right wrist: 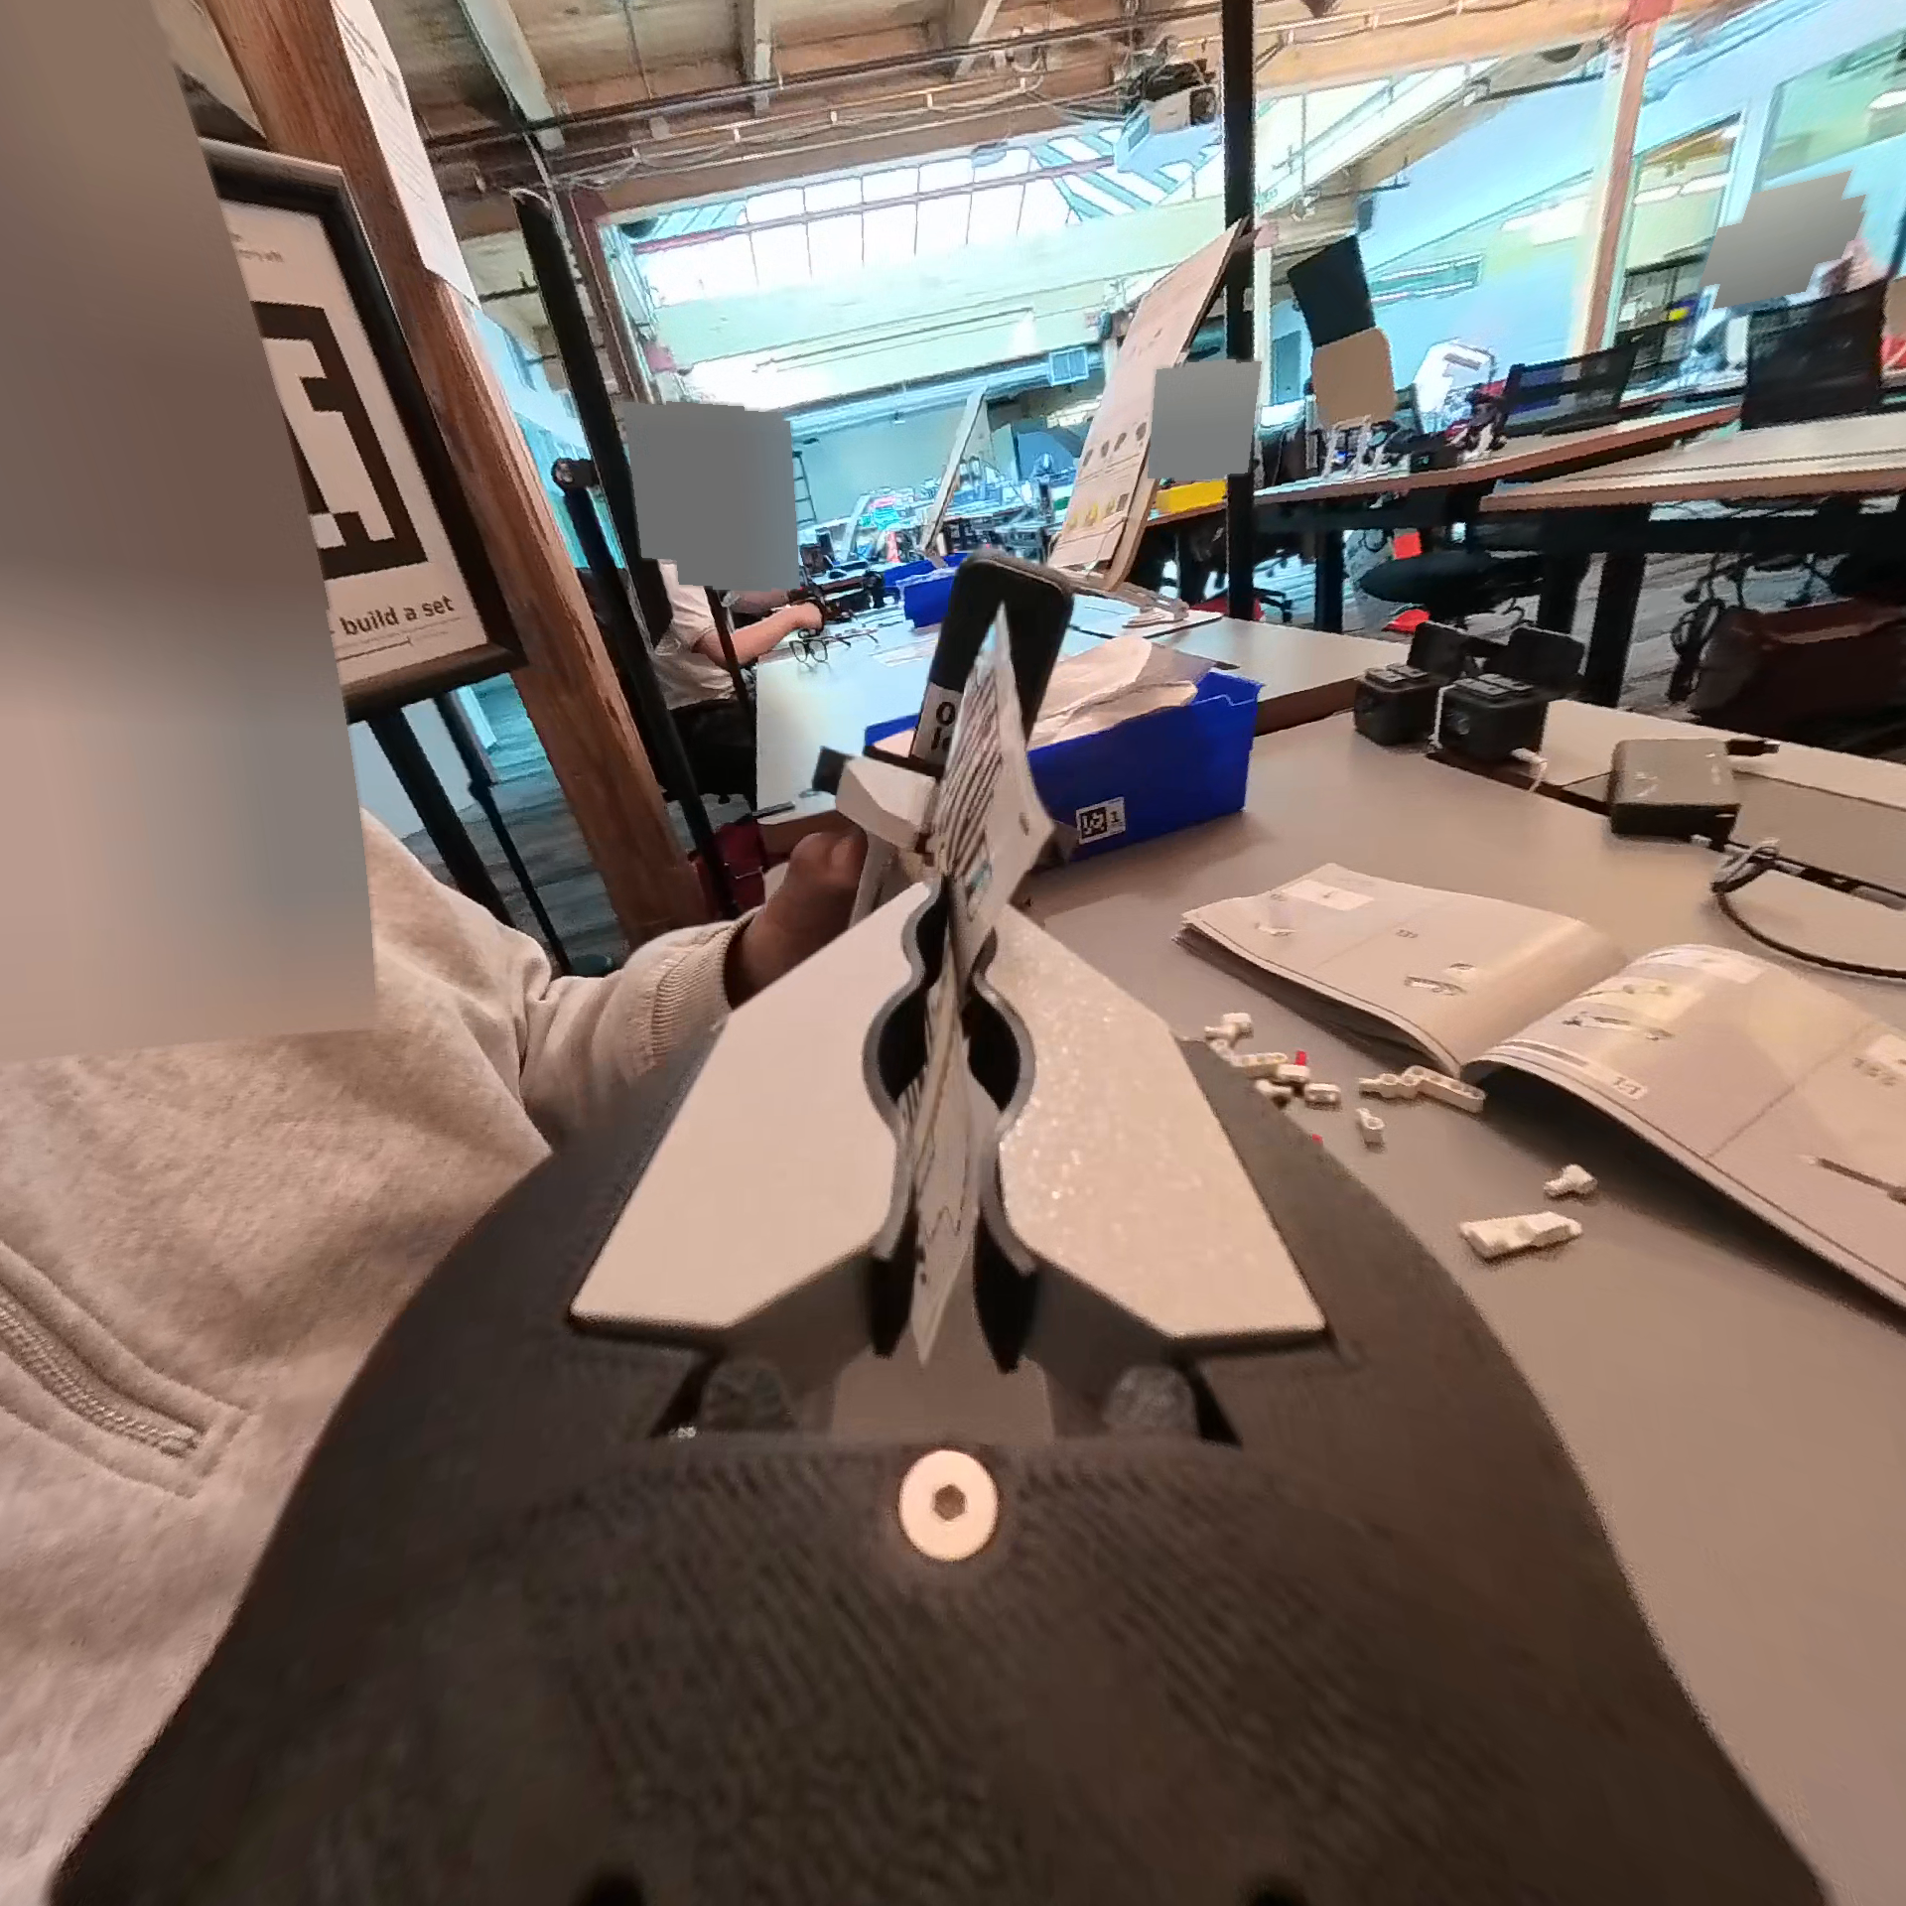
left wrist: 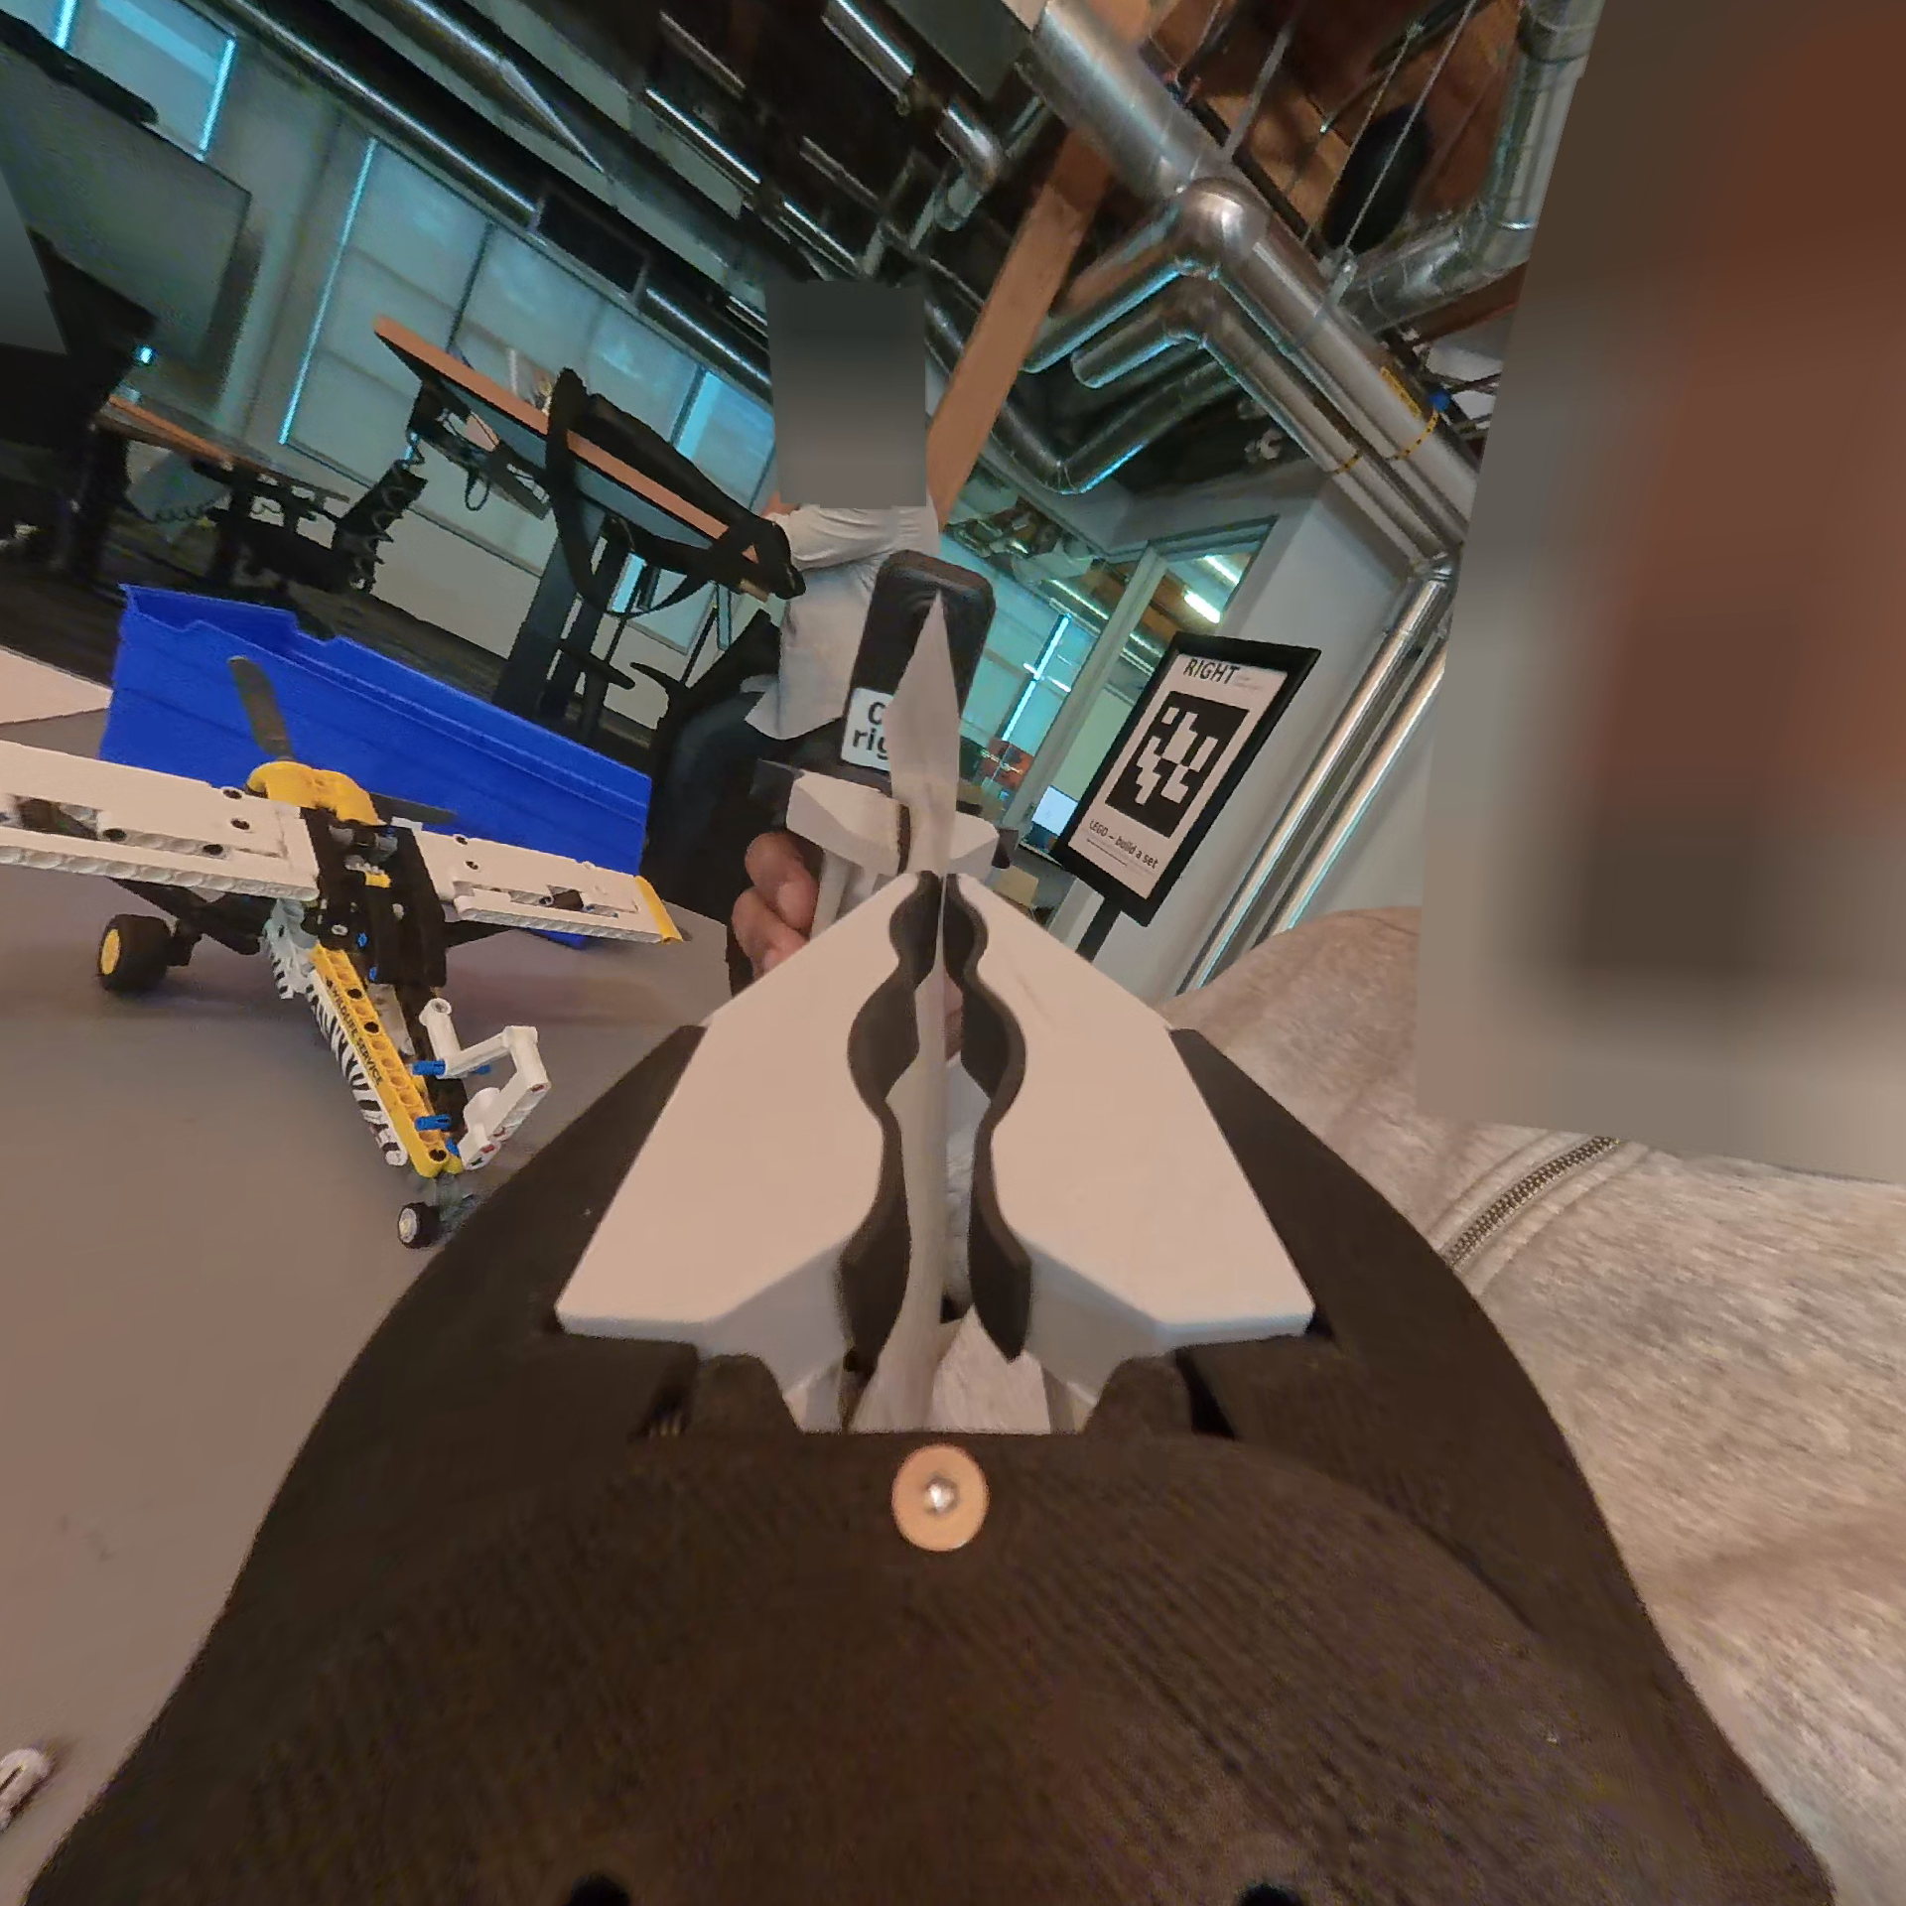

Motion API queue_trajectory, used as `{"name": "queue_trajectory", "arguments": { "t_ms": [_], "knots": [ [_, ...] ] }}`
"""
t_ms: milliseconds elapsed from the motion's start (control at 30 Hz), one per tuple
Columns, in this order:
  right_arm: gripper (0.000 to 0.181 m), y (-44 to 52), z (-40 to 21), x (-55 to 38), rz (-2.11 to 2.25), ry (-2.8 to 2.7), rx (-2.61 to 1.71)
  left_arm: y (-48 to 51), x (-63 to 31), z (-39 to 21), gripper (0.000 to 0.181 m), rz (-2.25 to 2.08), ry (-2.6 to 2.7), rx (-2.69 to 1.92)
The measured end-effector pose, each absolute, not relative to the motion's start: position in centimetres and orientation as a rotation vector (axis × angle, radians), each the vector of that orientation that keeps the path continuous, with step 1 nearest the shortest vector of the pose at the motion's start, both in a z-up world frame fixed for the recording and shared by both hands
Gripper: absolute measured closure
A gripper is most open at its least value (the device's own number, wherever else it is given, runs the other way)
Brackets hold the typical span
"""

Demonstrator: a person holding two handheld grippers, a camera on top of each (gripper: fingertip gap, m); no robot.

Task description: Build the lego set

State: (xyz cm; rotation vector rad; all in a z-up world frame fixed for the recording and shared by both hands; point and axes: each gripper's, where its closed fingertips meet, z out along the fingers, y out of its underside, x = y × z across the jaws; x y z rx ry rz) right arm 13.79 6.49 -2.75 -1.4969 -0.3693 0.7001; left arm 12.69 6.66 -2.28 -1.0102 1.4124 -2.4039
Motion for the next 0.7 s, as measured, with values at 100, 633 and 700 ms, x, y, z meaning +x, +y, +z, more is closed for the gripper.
{"name": "queue_trajectory", "arguments": {
  "t_ms": [100,633,700],
  "knots": [
    [0.163,7.3,-2.9,14.8,0.646,-0.307,-1.502,6.8,12.8,-2.3,0.181,-2.391,1.403,-1.028],
    [0.155,6.3,0.8,13.5,-0.064,-0.409,-1.268,11.5,13.6,-2.2,0.181,-2.178,1.065,-1.182],
    [0.151,5.8,1.5,13.7,-0.109,-0.396,-1.227,12.3,13.6,-2.3,0.181,-2.163,1.025,-1.190]
  ]
}}
